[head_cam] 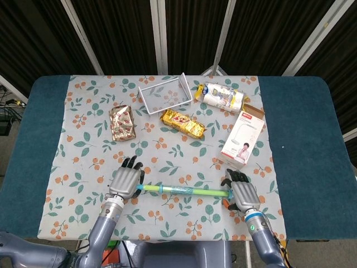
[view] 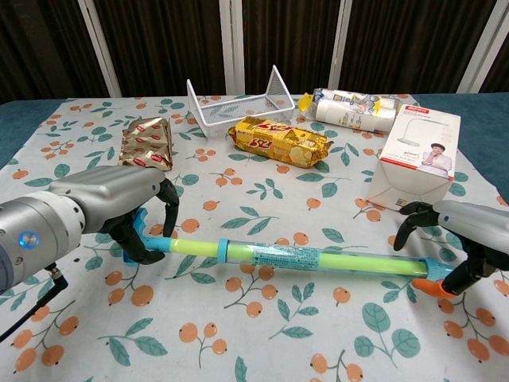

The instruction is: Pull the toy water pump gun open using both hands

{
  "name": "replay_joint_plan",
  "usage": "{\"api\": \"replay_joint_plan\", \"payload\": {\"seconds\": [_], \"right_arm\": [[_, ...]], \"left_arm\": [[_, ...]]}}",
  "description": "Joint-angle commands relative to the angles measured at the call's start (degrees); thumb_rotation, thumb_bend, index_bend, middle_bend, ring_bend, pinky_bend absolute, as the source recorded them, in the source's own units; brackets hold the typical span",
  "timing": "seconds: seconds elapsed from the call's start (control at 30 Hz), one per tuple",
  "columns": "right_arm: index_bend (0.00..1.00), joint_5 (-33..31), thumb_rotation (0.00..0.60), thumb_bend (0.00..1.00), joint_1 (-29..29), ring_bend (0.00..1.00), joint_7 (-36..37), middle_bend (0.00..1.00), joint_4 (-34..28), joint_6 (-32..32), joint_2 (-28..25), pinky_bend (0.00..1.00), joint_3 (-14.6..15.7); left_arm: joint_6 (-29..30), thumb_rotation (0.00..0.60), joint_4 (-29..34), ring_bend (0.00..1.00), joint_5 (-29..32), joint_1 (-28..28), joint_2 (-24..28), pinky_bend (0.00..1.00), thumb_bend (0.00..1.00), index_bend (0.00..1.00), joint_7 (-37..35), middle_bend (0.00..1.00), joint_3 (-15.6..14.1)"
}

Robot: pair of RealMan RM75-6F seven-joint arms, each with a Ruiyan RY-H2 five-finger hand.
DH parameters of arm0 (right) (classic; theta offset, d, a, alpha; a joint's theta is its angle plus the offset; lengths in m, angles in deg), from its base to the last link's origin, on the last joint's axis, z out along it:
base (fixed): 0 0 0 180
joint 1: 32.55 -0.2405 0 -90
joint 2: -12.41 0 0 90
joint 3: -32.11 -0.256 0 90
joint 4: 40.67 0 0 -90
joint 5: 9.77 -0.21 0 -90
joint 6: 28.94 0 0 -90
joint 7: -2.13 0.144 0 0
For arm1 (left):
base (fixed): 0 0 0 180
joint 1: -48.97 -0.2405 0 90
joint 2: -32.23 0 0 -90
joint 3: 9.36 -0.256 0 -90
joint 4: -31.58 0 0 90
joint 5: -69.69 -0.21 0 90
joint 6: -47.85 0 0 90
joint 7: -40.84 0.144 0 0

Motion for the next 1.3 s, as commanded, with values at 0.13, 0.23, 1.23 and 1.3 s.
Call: {"api": "replay_joint_plan", "payload": {"seconds": [0.13, 0.23, 1.23, 1.3], "right_arm": [[0.36, -0.5, 0.6, 0.37, -0.1, 0.0, 0.1, 0.07, 0.5, -0.1, 0.4, 0.0, 0.2], [0.36, -0.7, 0.6, 0.37, -0.2, 0.0, 0.1, 0.07, 0.8, -0.1, 0.6, 0.0, 0.3], [0.62, -1.7, 0.6, 0.37, -0.5, 0.0, -1.0, 0.08, -0.6, -3.5, -0.1, 0.0, -0.8], [0.62, -1.8, 0.6, 0.37, -0.4, 0.0, -1.0, 0.08, -0.6, -3.7, -0.5, 0.0, -0.8]], "left_arm": [[0.0, 0.6, 0.1, 0.03, 0.1, 0.1, 0.0, 0.12, 0.51, 0.65, -0.1, 0.2, 0.0], [0.0, 0.6, 0.2, 0.03, 0.1, 0.1, 0.0, 0.12, 0.51, 0.65, -0.1, 0.2, 0.0], [-0.2, 0.6, 3.8, 0.03, -3.5, -1.9, 4.5, 0.12, 0.51, 0.66, -3.4, 0.2, -3.1], [-0.2, 0.6, 4.0, 0.03, -3.8, -2.2, 5.1, 0.12, 0.51, 0.66, -3.8, 0.2, -3.5]]}}
